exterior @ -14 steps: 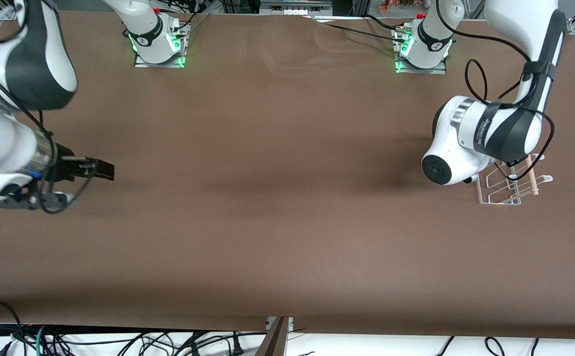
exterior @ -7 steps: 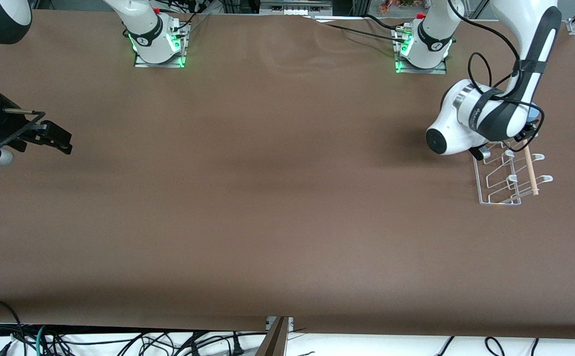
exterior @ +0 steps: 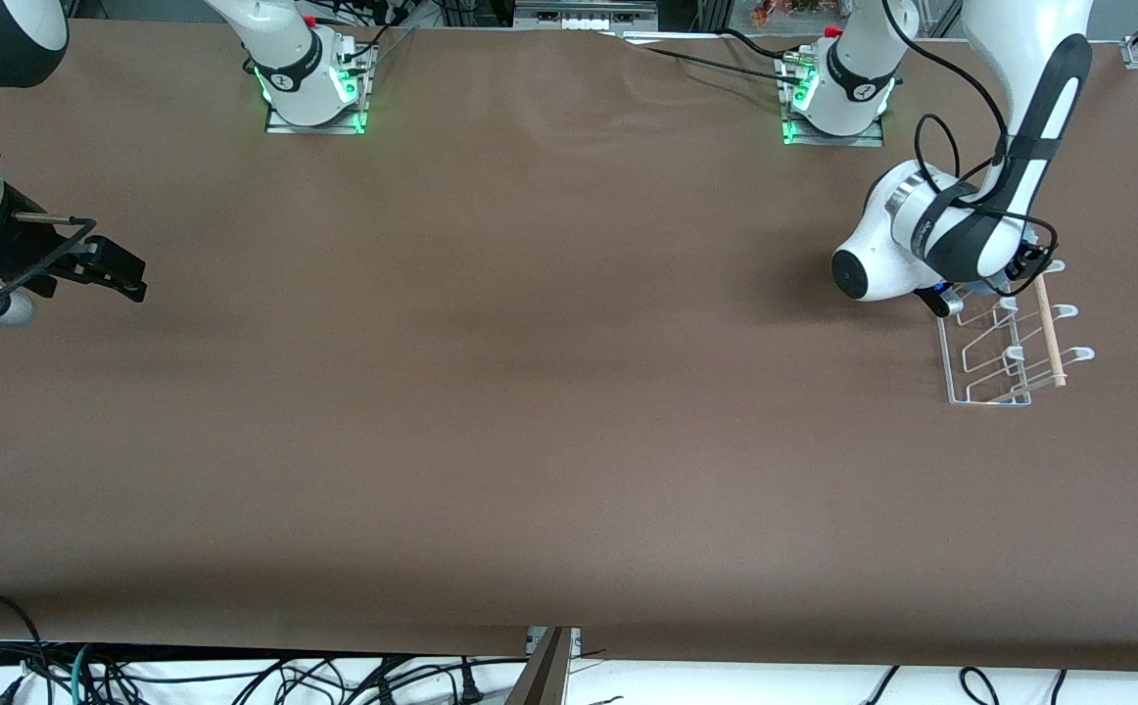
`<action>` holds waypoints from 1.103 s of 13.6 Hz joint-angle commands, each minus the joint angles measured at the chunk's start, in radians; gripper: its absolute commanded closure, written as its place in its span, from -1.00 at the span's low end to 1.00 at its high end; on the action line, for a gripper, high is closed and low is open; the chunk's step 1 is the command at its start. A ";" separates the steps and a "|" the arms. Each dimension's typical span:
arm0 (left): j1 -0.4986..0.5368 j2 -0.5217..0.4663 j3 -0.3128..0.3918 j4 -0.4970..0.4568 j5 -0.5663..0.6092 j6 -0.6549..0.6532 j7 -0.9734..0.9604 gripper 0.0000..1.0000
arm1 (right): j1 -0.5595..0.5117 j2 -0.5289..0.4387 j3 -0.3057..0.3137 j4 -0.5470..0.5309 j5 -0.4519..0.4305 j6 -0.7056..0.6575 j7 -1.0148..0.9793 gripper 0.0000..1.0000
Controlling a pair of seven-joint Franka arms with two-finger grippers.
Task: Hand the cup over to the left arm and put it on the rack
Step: 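Lower the cup onto the rack and open the left gripper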
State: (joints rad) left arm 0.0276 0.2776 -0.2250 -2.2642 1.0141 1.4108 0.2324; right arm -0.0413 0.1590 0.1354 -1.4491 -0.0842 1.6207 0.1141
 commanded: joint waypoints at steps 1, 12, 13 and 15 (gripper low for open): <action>0.005 -0.012 -0.005 0.027 0.011 -0.001 -0.008 -1.00 | -0.009 -0.012 0.006 -0.011 -0.009 0.004 -0.013 -1.00; 0.029 -0.032 0.001 0.687 -0.809 -0.056 -0.300 -1.00 | -0.009 -0.012 0.006 -0.013 -0.012 0.001 -0.010 -1.00; 0.031 -0.028 0.003 0.753 -0.848 -0.052 -0.301 -1.00 | -0.009 -0.012 0.006 -0.013 -0.012 0.002 -0.010 -1.00; 0.053 -0.012 0.004 0.883 -0.919 -0.032 -0.289 -1.00 | -0.008 -0.012 0.006 -0.013 -0.012 0.005 -0.010 -1.00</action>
State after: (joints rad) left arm 0.0540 0.2295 -0.2205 -1.5235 0.1675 1.3824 -0.0527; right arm -0.0413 0.1605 0.1351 -1.4499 -0.0845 1.6207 0.1141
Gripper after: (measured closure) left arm 0.000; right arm 0.000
